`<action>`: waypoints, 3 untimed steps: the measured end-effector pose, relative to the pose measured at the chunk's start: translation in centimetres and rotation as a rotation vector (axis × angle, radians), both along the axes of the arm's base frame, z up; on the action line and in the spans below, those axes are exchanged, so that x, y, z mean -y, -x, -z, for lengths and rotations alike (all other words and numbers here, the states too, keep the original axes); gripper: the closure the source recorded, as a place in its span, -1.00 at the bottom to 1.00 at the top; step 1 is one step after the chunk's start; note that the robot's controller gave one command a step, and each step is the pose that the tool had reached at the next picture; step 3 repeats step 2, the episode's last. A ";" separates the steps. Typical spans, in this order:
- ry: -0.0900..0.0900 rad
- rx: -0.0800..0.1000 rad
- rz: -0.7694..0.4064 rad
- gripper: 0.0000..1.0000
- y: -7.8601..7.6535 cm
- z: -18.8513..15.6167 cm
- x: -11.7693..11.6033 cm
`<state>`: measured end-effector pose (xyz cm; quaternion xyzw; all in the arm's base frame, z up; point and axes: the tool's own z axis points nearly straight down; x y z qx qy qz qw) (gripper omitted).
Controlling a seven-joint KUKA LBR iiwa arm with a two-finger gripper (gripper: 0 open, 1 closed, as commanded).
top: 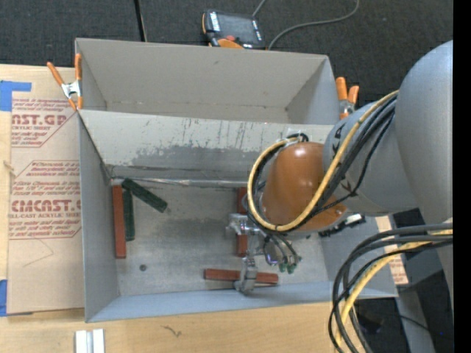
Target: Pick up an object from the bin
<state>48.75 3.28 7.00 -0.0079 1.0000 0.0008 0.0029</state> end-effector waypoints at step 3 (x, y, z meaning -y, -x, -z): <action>0.001 0.005 0.018 1.00 -4.1 -15.8 -0.1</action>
Offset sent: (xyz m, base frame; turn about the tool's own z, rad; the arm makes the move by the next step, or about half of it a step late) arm 0.0000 0.0000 0.0000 0.0000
